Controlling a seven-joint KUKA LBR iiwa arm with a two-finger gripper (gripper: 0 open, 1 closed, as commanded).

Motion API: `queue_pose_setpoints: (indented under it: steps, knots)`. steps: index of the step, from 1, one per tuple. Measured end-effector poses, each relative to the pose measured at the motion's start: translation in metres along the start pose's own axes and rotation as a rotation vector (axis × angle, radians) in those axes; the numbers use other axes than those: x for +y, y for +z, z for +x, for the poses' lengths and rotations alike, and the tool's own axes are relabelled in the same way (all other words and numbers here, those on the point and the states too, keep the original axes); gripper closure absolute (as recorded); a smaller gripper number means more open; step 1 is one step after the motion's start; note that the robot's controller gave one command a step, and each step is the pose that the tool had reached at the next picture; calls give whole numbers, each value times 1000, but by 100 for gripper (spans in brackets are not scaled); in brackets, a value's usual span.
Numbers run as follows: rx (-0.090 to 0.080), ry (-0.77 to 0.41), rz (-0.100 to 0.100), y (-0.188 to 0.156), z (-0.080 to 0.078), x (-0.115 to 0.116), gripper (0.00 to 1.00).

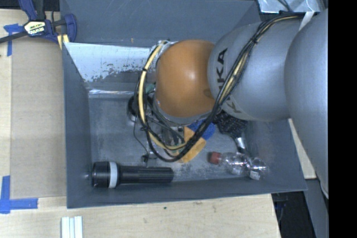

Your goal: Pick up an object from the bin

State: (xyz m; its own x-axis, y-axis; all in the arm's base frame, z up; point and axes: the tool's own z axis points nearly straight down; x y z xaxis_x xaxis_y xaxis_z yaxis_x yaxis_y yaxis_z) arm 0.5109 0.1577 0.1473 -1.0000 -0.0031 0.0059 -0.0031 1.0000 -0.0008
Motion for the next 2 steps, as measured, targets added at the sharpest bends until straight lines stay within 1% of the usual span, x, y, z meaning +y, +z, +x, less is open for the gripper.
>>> queue_pose_setpoints:
  steps: [1,2]
  knots:
    - [-8,4,-2,-4,-2,-1,0]
    - [9,-345,20,72,19,66,0]
